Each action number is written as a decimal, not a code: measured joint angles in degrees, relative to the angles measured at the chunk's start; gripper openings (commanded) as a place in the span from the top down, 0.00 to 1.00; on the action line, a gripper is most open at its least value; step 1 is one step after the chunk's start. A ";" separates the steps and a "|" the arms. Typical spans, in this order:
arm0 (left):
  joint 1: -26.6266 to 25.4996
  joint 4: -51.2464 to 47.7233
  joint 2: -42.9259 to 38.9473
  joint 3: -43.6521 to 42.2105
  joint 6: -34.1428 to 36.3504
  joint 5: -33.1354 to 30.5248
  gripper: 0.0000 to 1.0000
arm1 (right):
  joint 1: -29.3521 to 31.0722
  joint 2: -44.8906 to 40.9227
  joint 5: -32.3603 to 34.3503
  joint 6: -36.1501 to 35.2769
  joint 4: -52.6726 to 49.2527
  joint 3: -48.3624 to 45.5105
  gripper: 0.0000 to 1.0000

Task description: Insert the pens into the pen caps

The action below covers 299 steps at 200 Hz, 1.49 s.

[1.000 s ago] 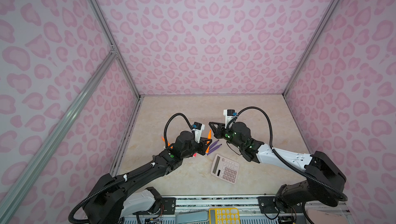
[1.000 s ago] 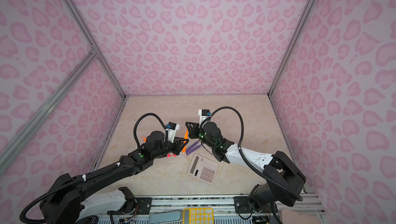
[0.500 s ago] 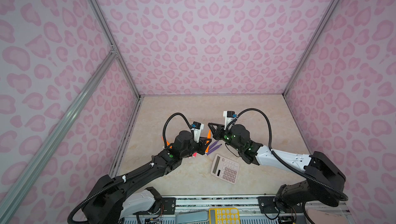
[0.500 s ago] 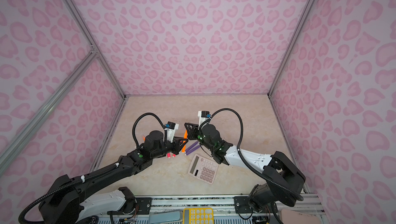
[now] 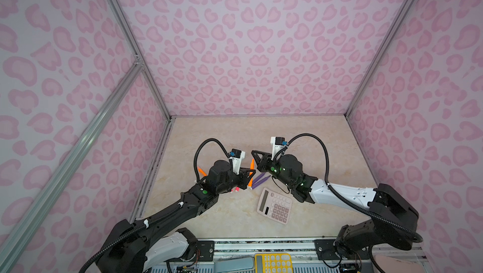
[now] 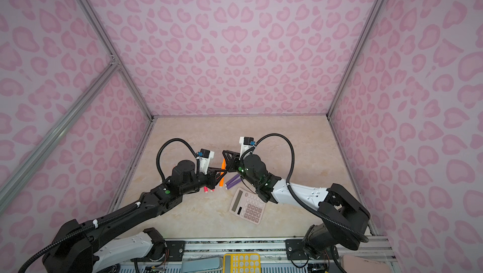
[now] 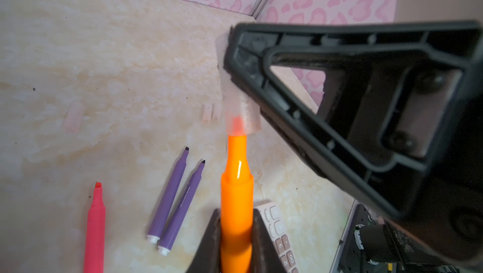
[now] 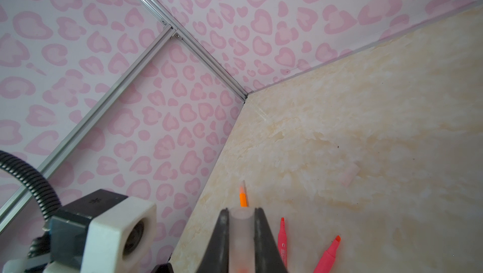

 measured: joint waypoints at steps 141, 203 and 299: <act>4.33 0.81 -2.91 -2.29 -1.75 6.51 0.96 | 3.98 0.52 3.28 0.39 5.25 -3.32 1.00; 4.70 1.75 -5.31 -3.15 -1.92 9.29 0.96 | 4.17 -0.04 1.95 0.48 13.29 -6.64 1.00; 4.52 3.15 -2.82 -1.60 -2.29 4.07 0.96 | 1.36 -3.13 1.11 -3.74 5.29 -2.36 0.36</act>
